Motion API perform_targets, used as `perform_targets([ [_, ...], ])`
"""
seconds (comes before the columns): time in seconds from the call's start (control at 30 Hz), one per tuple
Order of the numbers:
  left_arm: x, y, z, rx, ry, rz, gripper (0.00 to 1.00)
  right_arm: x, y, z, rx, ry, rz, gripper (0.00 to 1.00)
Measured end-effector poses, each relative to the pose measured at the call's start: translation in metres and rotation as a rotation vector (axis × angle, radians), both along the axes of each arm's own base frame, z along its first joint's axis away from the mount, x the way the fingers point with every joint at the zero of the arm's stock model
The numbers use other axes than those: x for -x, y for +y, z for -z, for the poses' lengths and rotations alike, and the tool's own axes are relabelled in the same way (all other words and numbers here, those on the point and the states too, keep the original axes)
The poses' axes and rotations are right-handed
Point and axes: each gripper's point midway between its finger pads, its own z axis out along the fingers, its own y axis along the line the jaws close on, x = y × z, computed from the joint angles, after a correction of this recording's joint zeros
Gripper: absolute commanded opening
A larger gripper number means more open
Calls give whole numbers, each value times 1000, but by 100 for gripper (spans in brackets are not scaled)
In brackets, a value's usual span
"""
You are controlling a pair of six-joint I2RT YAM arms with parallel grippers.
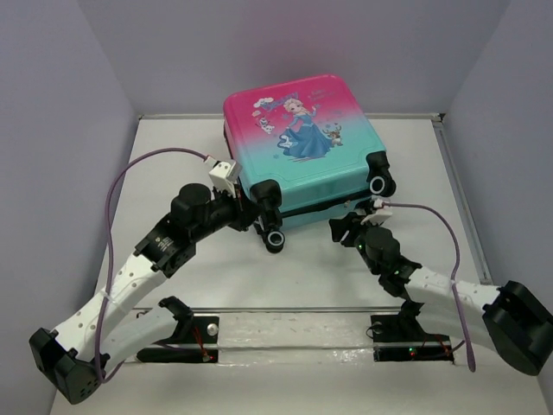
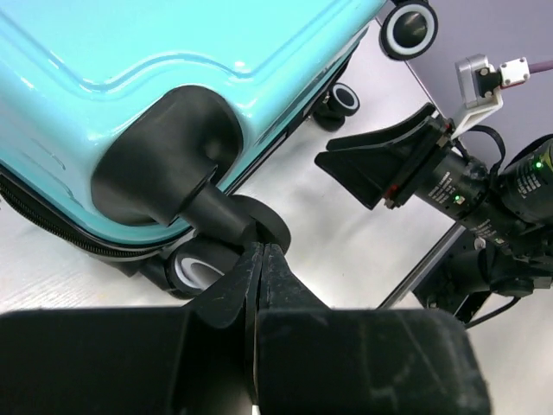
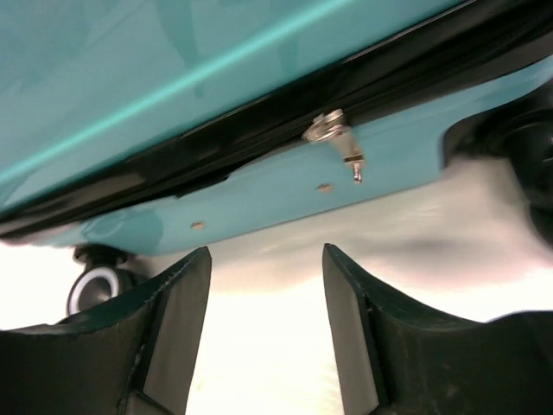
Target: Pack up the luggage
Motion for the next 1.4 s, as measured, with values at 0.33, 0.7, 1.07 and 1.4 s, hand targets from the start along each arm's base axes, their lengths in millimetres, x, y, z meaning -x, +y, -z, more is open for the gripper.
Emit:
perform_targets([
  [0.33,-1,7,4,-37,-10,-20,67,-20,-52,14,67,57,129,69],
  [0.7,9,10,26,-78,42,4,86,-48,-40,21,174,22,20,64],
  [1.07,13,-5,44,-84,107,76,87,-61,-21,10,182,-30,-71,37],
  [1.4,7,-25,50,-51,141,113,73,-60,-22,11,193,-28,-86,7],
])
